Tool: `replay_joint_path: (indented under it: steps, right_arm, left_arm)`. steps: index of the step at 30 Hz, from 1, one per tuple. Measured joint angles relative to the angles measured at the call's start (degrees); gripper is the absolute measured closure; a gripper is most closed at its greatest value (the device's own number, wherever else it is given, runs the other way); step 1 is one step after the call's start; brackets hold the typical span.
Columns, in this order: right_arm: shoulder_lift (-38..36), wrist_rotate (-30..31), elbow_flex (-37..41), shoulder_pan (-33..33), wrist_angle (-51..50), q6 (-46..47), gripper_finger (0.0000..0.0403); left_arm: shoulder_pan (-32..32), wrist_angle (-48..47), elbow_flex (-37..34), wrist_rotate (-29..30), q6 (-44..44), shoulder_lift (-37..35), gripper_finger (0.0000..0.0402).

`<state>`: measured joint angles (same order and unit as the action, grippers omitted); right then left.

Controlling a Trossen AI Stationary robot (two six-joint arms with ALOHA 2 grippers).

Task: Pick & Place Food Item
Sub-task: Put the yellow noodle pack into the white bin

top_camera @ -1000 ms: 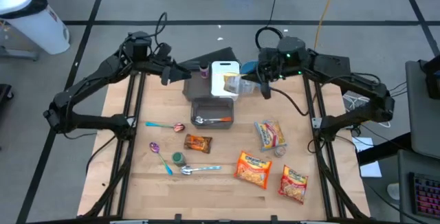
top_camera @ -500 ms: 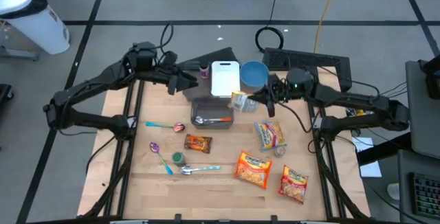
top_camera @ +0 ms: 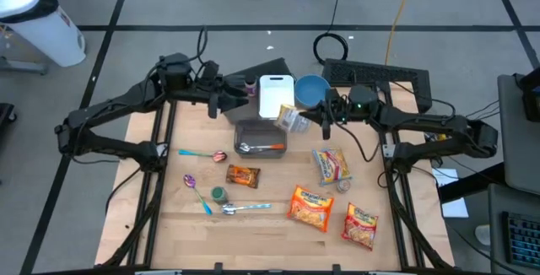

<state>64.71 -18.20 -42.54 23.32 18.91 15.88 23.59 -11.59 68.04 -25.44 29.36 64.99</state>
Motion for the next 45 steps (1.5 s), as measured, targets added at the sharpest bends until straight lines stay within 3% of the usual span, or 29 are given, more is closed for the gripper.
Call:
replay_joint_path:
  steps: [7, 16, 22, 31, 39, 45]
  right_arm:
    - [8.1, -5.6, -11.2, 4.9, -3.5, -0.1, 0.0403]
    - [21.6, -12.0, -26.7, 11.9, -9.6, -2.8, 0.0403]
    - [28.8, -13.5, -34.4, 14.8, -10.6, -4.6, 0.0403]
    - [33.3, -15.8, -37.3, 18.1, -11.1, -7.3, 0.0403]
    - [33.4, -23.6, -37.3, 24.0, -14.2, -12.2, 0.0403]
    - [34.1, -30.1, -37.3, 27.6, -13.4, -13.9, 0.0403]
  left_arm:
    - [0.9, 4.1, 0.0, -0.9, -5.8, 0.0, 0.0160]
    - [6.8, 3.5, 0.0, -18.7, -9.6, 0.0, 0.0160]
    - [11.5, 1.0, 0.0, -26.4, -11.9, 0.0, 0.0160]
    - [14.5, -3.6, 0.0, -26.7, -13.5, 0.0, 0.0160]
    - [14.4, -3.0, 0.0, -15.0, -17.2, 0.0, 0.0160]
    - [14.4, 2.5, 0.0, -14.4, -15.4, 0.0, 0.0160]
